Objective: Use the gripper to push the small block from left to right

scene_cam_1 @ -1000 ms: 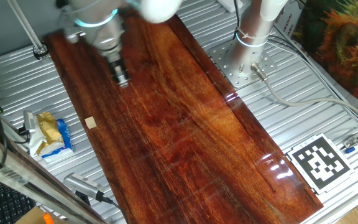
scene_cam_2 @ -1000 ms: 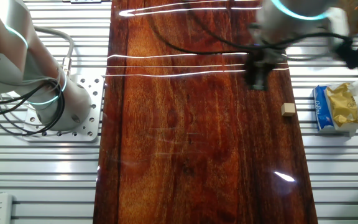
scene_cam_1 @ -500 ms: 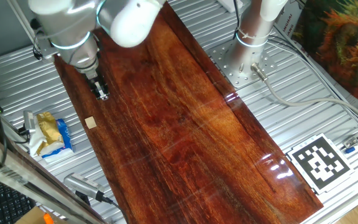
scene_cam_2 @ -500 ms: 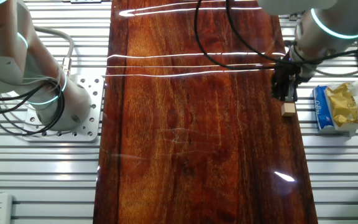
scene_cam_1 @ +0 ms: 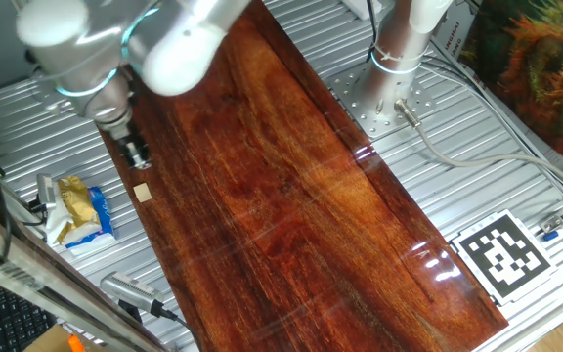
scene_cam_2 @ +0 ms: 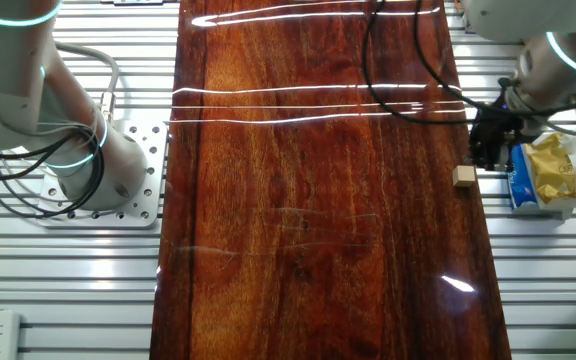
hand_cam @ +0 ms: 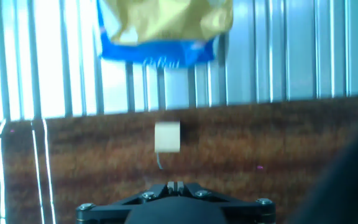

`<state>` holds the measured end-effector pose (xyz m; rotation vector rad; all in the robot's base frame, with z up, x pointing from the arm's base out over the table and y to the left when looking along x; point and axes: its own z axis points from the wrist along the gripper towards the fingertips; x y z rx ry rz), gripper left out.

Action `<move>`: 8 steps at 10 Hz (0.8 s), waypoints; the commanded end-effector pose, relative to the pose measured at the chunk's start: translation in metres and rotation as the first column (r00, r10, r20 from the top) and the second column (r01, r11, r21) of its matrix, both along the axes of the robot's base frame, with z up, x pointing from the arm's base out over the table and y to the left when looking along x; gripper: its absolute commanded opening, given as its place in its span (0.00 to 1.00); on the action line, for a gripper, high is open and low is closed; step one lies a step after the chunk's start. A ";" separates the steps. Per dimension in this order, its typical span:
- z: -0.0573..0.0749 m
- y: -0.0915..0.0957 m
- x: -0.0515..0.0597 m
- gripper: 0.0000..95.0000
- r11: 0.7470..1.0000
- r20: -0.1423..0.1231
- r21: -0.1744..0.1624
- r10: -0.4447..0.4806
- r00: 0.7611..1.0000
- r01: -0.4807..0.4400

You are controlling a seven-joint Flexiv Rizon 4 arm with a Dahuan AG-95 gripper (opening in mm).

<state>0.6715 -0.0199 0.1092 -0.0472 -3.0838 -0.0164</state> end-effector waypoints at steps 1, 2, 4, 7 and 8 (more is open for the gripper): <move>-0.004 0.000 0.010 0.00 1.000 0.003 -0.006 -0.004 1.000 0.004; -0.014 0.001 0.019 0.00 1.000 0.006 -0.011 -0.005 1.000 0.005; -0.026 0.001 0.030 0.00 1.000 0.010 -0.015 0.002 1.000 -0.002; -0.028 0.003 0.047 0.00 1.000 0.010 -0.019 0.003 1.000 -0.002; -0.027 0.002 0.052 0.00 1.000 0.008 -0.019 0.003 1.000 -0.003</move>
